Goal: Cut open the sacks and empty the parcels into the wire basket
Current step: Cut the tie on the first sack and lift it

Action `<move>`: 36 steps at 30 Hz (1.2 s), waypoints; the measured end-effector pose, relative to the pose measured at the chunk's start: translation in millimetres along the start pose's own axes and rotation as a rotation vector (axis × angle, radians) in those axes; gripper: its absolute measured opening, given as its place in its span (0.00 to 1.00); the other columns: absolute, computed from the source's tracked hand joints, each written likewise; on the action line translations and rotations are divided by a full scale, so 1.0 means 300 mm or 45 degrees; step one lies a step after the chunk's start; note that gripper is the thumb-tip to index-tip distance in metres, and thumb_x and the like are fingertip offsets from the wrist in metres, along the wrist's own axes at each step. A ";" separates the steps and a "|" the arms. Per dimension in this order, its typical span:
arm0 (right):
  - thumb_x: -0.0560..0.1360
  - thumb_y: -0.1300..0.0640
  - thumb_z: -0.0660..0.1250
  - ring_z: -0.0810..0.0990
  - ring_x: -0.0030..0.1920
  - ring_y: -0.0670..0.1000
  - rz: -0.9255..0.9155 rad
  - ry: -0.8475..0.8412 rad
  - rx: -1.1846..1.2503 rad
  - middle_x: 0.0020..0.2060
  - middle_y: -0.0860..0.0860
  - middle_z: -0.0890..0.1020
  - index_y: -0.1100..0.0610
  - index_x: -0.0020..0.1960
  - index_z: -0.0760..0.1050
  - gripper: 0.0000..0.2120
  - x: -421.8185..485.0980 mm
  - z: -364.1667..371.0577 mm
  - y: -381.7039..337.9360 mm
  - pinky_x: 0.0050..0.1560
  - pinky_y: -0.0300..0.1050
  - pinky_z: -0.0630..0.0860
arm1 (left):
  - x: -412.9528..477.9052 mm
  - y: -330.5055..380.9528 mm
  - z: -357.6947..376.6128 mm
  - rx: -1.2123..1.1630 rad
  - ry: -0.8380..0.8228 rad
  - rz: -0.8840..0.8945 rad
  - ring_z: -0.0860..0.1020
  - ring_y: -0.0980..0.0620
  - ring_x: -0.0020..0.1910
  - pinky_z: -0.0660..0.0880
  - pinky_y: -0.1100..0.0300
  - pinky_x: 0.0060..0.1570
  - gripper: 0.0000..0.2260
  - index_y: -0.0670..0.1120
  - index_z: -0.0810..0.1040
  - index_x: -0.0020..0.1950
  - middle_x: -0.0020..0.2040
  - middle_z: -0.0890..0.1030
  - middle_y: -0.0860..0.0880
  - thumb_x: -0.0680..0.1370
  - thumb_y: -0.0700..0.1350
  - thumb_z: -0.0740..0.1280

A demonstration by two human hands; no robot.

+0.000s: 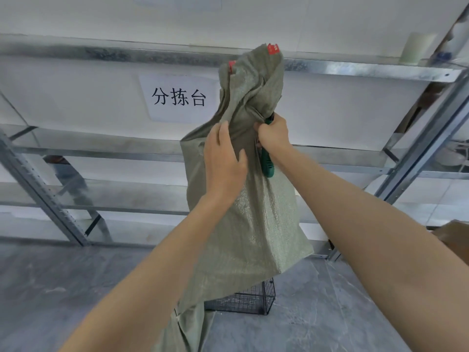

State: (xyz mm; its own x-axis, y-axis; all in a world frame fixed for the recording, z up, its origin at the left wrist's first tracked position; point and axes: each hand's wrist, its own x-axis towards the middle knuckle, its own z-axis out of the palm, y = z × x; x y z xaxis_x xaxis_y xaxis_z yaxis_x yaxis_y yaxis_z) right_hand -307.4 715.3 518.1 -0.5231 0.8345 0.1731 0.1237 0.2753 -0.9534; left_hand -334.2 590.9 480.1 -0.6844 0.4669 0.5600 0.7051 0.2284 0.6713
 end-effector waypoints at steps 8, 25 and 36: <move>0.76 0.64 0.60 0.71 0.25 0.50 0.078 0.048 0.142 0.33 0.52 0.76 0.53 0.52 0.72 0.09 0.056 -0.028 -0.019 0.38 0.49 0.76 | -0.270 -0.105 0.073 -0.032 0.075 -0.106 0.72 0.50 0.54 0.71 0.57 0.56 0.10 0.42 0.72 0.56 0.55 0.69 0.47 0.76 0.42 0.67; 0.77 0.67 0.60 0.67 0.22 0.48 0.179 0.099 0.284 0.27 0.53 0.70 0.58 0.50 0.72 0.06 0.105 -0.053 -0.002 0.28 0.43 0.70 | -0.489 -0.478 0.128 0.195 -0.399 -1.132 0.72 0.38 0.56 0.72 0.44 0.57 0.08 0.36 0.72 0.53 0.59 0.72 0.36 0.77 0.35 0.57; 0.77 0.68 0.61 0.67 0.19 0.47 0.222 0.116 0.357 0.26 0.54 0.69 0.59 0.47 0.71 0.05 0.142 -0.077 0.004 0.24 0.41 0.70 | -0.489 -0.674 0.072 0.063 -0.687 -1.607 0.72 0.39 0.65 0.71 0.50 0.57 0.17 0.32 0.67 0.69 0.67 0.72 0.36 0.81 0.36 0.56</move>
State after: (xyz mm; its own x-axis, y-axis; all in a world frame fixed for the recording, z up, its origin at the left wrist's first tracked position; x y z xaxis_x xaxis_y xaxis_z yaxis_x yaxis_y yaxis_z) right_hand -310.0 762.3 530.1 -0.4352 0.9003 0.0107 -0.0385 -0.0067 -0.9992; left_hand -372.5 494.8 251.6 -0.7116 0.1896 -0.6765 -0.3230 0.7668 0.5547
